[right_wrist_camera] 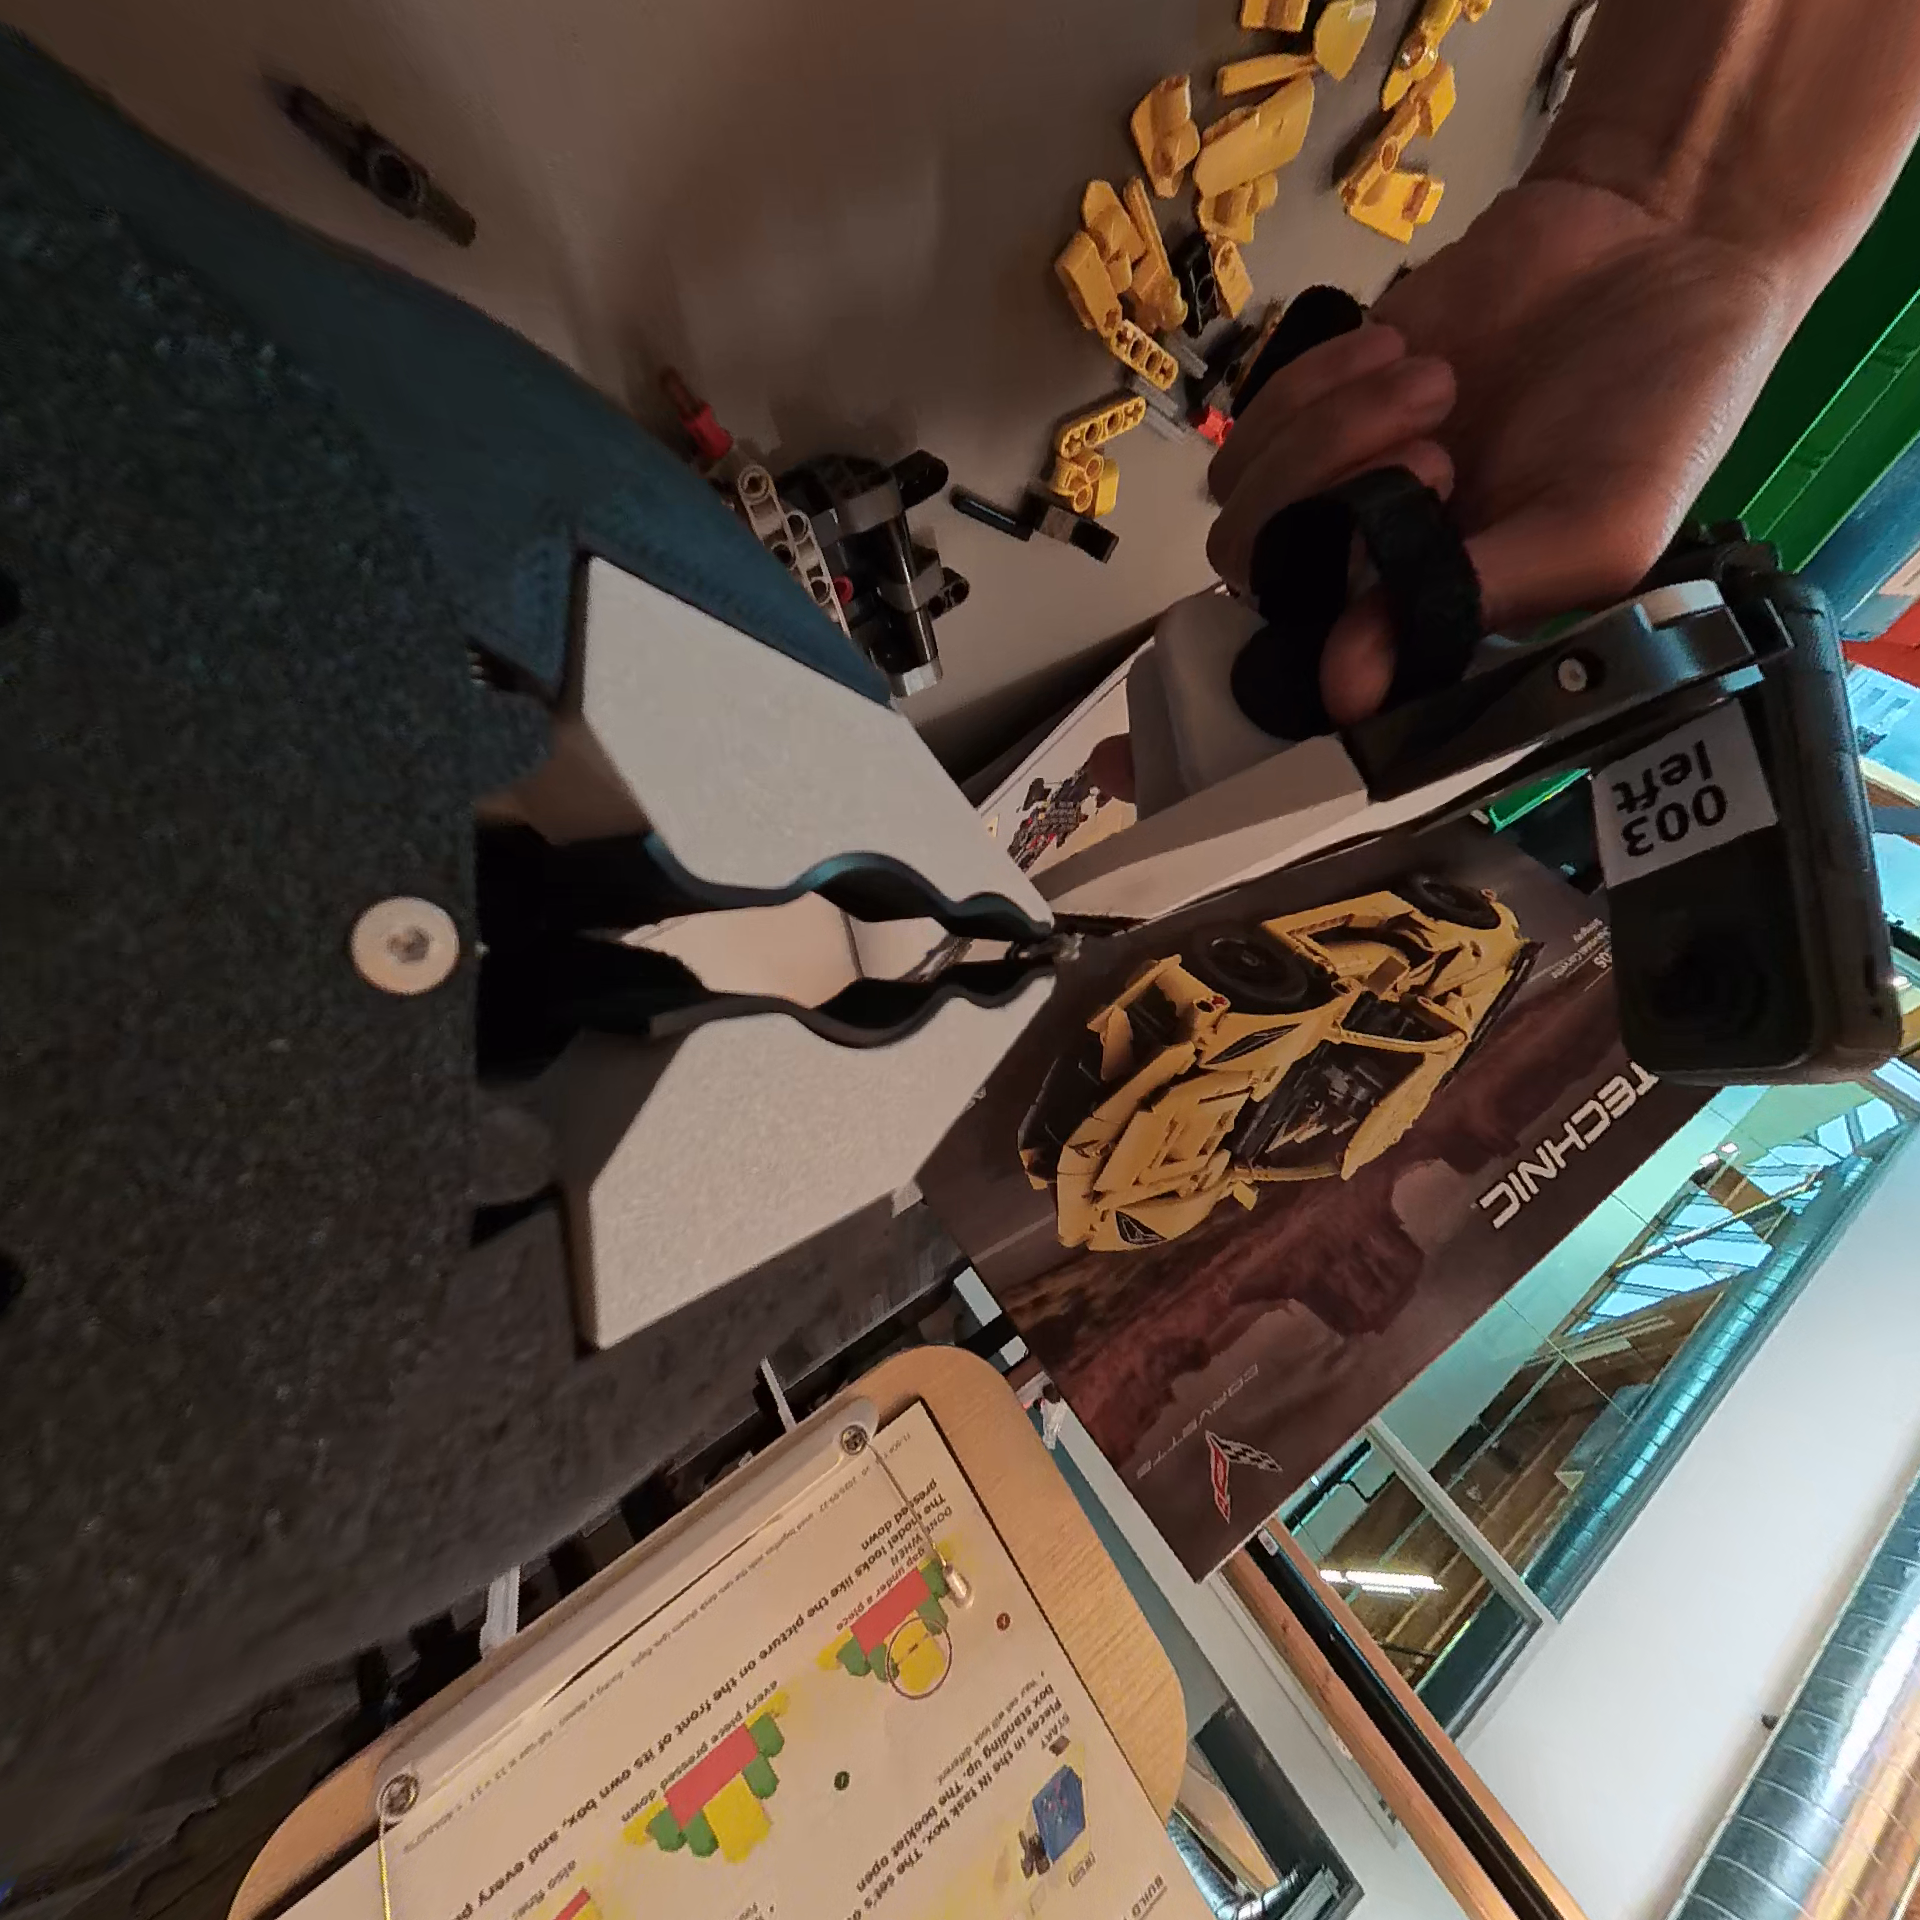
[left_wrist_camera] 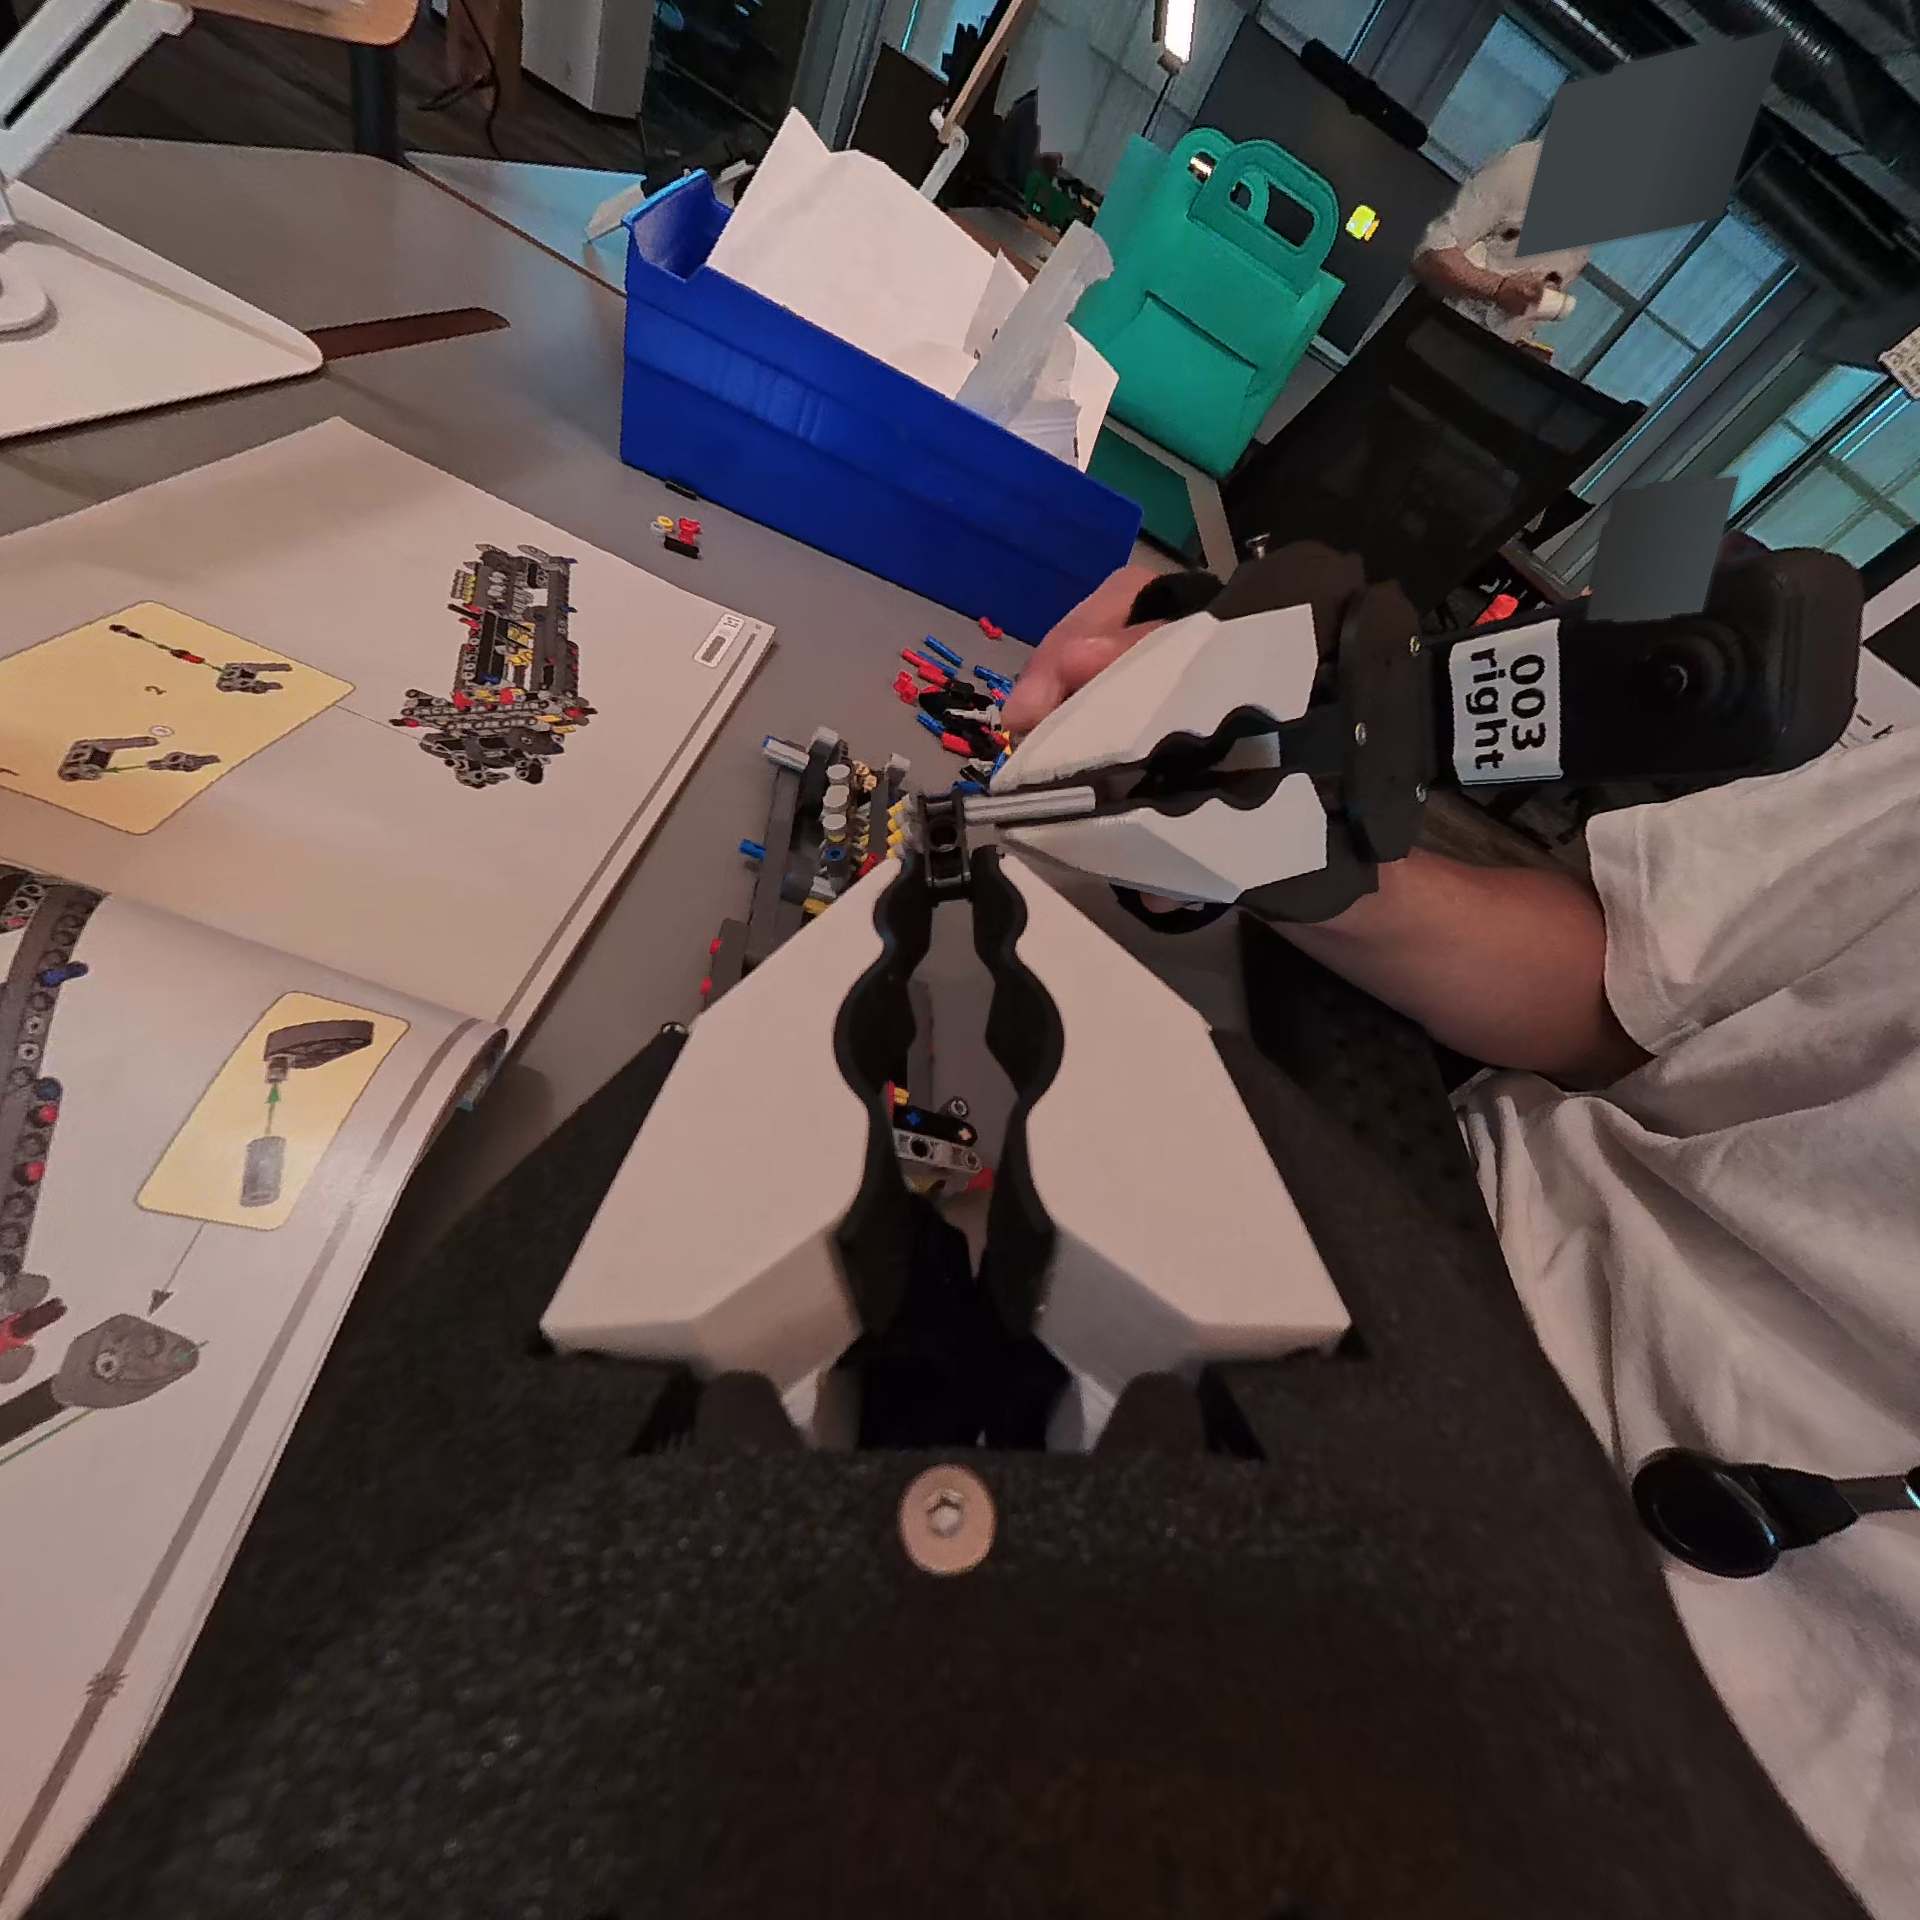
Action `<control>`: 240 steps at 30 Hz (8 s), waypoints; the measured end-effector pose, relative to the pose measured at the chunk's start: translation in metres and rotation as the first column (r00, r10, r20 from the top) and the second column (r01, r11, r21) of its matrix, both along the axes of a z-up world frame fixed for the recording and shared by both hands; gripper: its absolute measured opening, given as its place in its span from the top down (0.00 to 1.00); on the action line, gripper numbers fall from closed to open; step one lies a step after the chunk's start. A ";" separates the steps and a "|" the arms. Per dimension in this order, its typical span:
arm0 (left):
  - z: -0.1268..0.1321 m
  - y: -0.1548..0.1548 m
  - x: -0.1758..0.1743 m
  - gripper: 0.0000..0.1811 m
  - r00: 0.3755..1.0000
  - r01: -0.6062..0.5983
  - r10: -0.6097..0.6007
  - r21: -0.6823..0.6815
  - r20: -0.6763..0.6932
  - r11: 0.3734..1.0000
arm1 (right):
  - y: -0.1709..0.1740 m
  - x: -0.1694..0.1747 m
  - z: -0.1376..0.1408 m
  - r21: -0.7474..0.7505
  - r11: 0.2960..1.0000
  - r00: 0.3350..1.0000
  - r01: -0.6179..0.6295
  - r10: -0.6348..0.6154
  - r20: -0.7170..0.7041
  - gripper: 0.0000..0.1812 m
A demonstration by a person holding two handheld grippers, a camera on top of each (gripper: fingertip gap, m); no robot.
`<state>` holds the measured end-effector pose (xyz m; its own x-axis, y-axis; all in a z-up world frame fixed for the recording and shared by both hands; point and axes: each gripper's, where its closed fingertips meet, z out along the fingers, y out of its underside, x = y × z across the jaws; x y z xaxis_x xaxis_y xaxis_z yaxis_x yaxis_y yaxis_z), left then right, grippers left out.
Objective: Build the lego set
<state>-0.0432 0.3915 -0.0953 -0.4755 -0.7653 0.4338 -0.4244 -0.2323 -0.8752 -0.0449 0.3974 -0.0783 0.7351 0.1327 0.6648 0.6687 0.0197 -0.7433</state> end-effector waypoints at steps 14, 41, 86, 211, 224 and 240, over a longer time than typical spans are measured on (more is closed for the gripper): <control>-0.003 0.000 -0.003 0.96 0.999 -0.001 -0.004 0.118 0.041 0.993 | 0.001 0.001 -0.006 -0.040 0.999 0.996 -0.035 0.032 -0.088 0.99; 0.020 -0.034 -0.023 0.96 0.946 0.116 -0.195 0.290 0.260 0.950 | -0.033 -0.034 0.008 -0.094 0.785 0.506 -0.612 0.298 -0.810 0.83; 0.027 -0.030 -0.010 0.96 0.953 0.019 -0.094 0.253 0.288 0.967 | -0.032 -0.016 0.021 -0.002 0.788 0.339 -0.616 0.263 -0.903 0.88; 0.008 -0.026 0.001 0.83 0.997 0.069 -0.072 -0.148 -0.012 0.987 | -0.038 0.015 -0.002 -0.177 0.959 0.838 -0.222 0.095 -0.537 0.97; -0.061 -0.078 -0.058 0.85 0.890 0.441 -0.428 0.539 -0.159 0.718 | -0.063 0.067 -0.006 -0.143 0.985 0.713 -0.101 -0.028 -0.700 0.97; -0.100 -0.091 -0.036 0.89 0.827 0.560 -0.472 0.527 -0.305 0.639 | -0.066 0.063 0.001 -0.114 0.988 0.723 -0.105 -0.003 -0.691 0.97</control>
